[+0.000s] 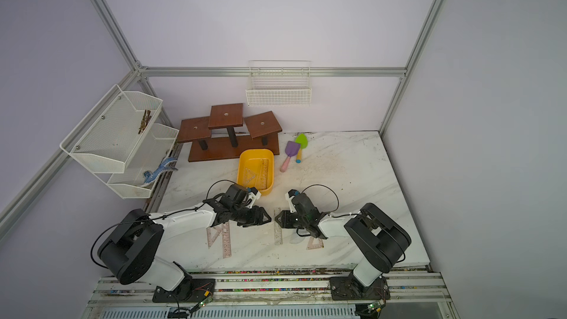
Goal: Put the scattered rulers into the storage box
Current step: Pick up the ruler from the center of the board.
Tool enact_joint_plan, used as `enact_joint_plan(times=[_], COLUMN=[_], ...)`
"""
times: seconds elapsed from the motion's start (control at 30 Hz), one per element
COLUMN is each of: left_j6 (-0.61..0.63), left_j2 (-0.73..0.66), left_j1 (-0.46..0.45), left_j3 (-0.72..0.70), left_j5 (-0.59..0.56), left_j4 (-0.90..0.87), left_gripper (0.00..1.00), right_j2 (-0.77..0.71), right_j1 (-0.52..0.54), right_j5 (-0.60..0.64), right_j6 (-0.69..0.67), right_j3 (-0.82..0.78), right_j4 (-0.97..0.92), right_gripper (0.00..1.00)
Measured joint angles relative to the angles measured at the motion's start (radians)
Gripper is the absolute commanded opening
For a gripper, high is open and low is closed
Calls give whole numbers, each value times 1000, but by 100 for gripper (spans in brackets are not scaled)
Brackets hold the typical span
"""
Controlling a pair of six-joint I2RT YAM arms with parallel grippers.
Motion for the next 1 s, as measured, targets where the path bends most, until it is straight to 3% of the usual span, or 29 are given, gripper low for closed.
enact_joint_plan(times=[0.13, 0.27, 1.0], left_j6=[-21, -39, -47], left_j2=[48, 83, 177], left_j1=[0, 0, 0], left_j3=[0, 14, 88], left_j5=[7, 27, 77], left_j4=[30, 63, 97], left_gripper=[63, 62, 61], right_j2=[-84, -111, 43], right_j1=[2, 0, -43], right_j5=[2, -2, -64], right_j6=[-10, -26, -47], right_j3=[-15, -16, -30], right_j4=[-14, -3, 67], right_gripper=[13, 11, 10])
